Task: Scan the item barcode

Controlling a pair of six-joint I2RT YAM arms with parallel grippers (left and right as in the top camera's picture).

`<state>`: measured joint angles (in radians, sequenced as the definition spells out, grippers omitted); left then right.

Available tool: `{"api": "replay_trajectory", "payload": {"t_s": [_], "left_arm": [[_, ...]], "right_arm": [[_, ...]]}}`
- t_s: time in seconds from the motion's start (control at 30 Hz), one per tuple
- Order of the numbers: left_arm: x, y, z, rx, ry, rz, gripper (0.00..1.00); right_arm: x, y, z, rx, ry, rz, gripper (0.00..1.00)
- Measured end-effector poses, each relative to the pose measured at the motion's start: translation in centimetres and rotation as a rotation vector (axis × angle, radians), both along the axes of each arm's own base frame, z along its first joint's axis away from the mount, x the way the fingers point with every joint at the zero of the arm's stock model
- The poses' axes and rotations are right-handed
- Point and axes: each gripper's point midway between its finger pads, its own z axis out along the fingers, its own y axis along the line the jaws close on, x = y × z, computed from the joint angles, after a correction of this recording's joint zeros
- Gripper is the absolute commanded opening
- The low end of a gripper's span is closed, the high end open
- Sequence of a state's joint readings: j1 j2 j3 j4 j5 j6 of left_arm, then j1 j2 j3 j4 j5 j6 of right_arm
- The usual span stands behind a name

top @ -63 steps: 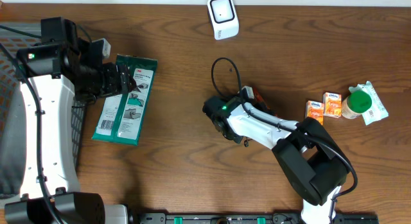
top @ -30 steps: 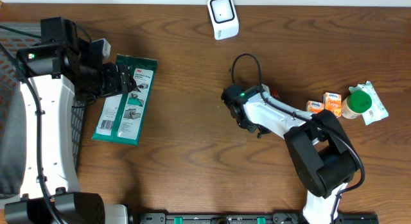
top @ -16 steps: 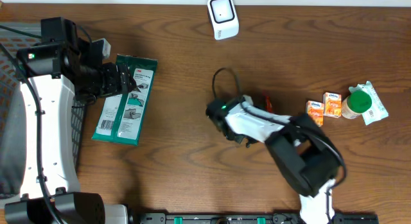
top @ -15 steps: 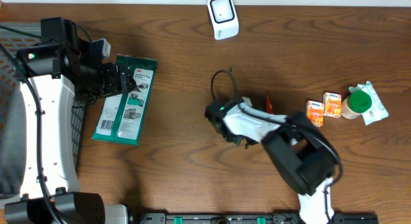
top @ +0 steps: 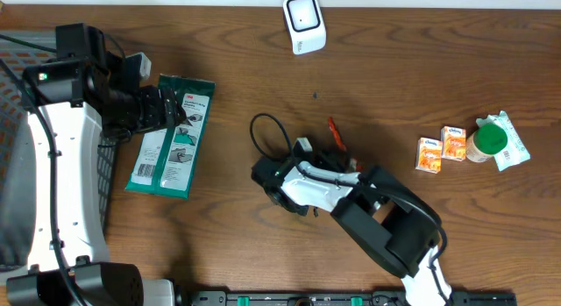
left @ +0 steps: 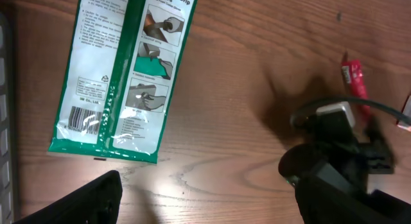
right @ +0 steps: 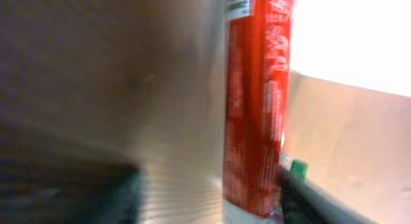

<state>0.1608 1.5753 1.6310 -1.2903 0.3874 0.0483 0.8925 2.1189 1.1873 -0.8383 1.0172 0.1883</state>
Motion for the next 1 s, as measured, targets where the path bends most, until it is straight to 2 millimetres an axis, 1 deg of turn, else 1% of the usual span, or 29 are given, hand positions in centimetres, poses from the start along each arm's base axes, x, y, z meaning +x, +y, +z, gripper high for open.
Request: {"api": "replay_trajectory", "payload": {"t_s": [0.1, 0.27, 0.53, 0.6, 0.73, 0.8, 0.87, 0.97, 1.0], "left_arm": [[0.0, 0.0, 0.0, 0.000, 0.000, 0.000, 0.87], [0.0, 0.0, 0.0, 0.000, 0.000, 0.000, 0.87], [0.0, 0.0, 0.0, 0.000, 0.000, 0.000, 0.87], [0.0, 0.0, 0.0, 0.000, 0.000, 0.000, 0.87], [0.0, 0.0, 0.0, 0.000, 0.000, 0.000, 0.87], [0.0, 0.0, 0.0, 0.000, 0.000, 0.000, 0.87], [0.0, 0.0, 0.0, 0.000, 0.000, 0.000, 0.87], [0.0, 0.0, 0.0, 0.000, 0.000, 0.000, 0.87], [0.0, 0.0, 0.0, 0.000, 0.000, 0.000, 0.87]], "right_arm": [[0.6, 1.0, 0.4, 0.055, -0.024, 0.004, 0.77], [0.9, 1.9, 0.3, 0.108, -0.011, -0.001, 0.77], [1.1, 4.2, 0.2, 0.250, 0.044, -0.014, 0.77], [1.0, 4.9, 0.2, 0.318, 0.078, -0.029, 0.75], [0.6, 5.9, -0.2, 0.559, 0.222, -0.106, 0.74], [0.7, 5.8, -0.1, 0.666, 0.281, -0.150, 0.74], [1.2, 5.2, 0.8, 0.796, 0.329, -0.211, 0.73], [2.0, 3.6, 2.6, 0.961, 0.368, -0.296, 0.65], [2.3, 2.8, 3.1, 1.009, 0.379, -0.325, 0.61]]}}
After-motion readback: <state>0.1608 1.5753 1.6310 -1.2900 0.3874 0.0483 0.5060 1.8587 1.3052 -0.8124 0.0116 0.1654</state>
